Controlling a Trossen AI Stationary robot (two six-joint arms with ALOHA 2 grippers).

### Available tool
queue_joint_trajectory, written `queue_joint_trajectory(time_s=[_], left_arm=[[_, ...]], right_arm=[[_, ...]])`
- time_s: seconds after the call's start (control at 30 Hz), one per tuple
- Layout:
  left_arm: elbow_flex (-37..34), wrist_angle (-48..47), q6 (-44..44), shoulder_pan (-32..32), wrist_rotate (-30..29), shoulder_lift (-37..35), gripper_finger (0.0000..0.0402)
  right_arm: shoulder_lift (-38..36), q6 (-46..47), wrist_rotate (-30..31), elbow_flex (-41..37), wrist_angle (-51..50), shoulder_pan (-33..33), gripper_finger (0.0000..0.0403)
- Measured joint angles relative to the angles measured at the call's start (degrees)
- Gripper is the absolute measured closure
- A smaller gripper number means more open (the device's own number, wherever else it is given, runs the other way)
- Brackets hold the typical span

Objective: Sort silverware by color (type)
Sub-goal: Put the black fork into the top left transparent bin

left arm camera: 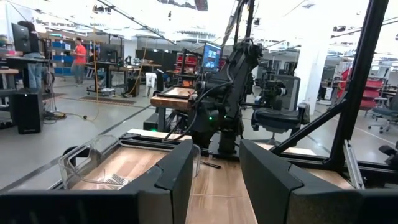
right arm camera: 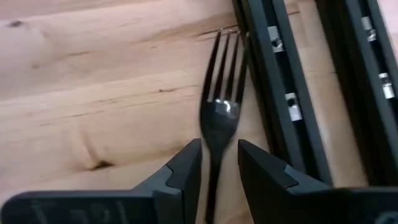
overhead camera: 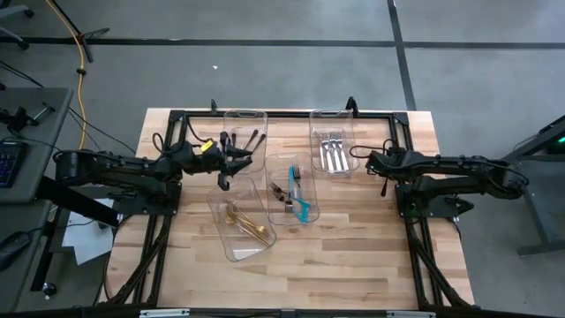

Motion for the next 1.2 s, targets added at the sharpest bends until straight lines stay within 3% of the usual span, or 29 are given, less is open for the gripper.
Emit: queue_joint_trajectory(time_s=[0.5, 0.8, 0.97, 1.2], left_arm=[[0.0, -0.1, -1.9, 0.0, 0.0, 0.0, 0.0275], [0.0, -0.1, -4.5, 0.0, 0.1, 0.0, 0.0275], [0.0, -0.1, -5.0, 0.0, 0.1, 0.0, 0.0275], [0.0, -0.1, -5.0, 0.0, 0.1, 0.0, 0.0275]], right_arm=[[-0.1, 0.0, -1.6, -1.6, 3.6, 0.1, 0.0301], [0.0, -2.0, -2.4, -1.6, 4.2, 0.2, 0.0391], [0.0, -2.1, -2.4, -1.7, 4.2, 0.2, 0.038], [0.0, -4.1, -2.3, -1.7, 4.1, 0.2, 0.0395]])
